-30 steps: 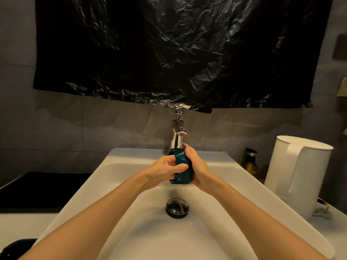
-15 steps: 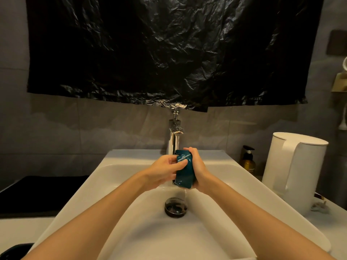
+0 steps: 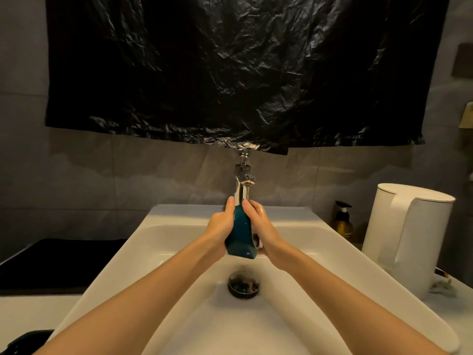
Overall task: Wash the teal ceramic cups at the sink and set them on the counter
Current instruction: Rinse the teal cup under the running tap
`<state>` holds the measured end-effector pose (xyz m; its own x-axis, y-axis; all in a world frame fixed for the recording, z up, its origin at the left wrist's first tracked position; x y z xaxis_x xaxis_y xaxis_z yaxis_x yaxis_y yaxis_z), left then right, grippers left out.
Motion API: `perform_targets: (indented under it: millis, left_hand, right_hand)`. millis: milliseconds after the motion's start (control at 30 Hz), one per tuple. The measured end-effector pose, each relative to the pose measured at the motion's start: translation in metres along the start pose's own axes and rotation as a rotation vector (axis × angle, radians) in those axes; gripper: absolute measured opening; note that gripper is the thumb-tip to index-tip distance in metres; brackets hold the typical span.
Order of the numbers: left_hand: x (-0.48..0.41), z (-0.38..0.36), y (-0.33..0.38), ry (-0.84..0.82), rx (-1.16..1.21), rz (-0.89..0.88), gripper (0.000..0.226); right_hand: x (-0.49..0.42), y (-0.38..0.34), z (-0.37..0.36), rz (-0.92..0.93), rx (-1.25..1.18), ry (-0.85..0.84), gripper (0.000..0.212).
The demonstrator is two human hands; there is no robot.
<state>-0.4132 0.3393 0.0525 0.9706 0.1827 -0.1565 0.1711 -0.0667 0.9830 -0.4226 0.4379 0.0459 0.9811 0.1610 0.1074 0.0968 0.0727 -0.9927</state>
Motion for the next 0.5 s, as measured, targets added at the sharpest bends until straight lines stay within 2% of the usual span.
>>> perform_targets:
  millis: [167,333,500]
  left_hand:
    - [-0.0023,0.003,-0.0002,-0.069,0.017,0.066,0.052]
    - [-0.0017,0.0028,-0.0043,-0.07,0.032,0.076,0.039]
    - [-0.0025,0.0055,-0.0056,-0.065,0.041,0.086,0.032]
  right_hand:
    - [0.0062,-0.0002,0.0072,-0.044,0.009,-0.133,0.06]
    - [0.004,0.0007,0.0077,-0.08,-0.037,-0.086,0.041]
    - [0.0021,0.0036,0.0103,-0.183,-0.104,-0.124,0.043]
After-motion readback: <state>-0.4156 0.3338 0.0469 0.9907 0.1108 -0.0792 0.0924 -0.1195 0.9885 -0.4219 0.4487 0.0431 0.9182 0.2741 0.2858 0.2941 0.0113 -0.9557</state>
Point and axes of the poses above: each hand's wrist, its own x-axis away from the middle knuckle, its own z-axis out of the back of the hand, y = z × x, the point moved 4 cm from there along -x, towards the middle knuckle, and after that the axes turned 12 degrees about -z, right-handed, at the moved point
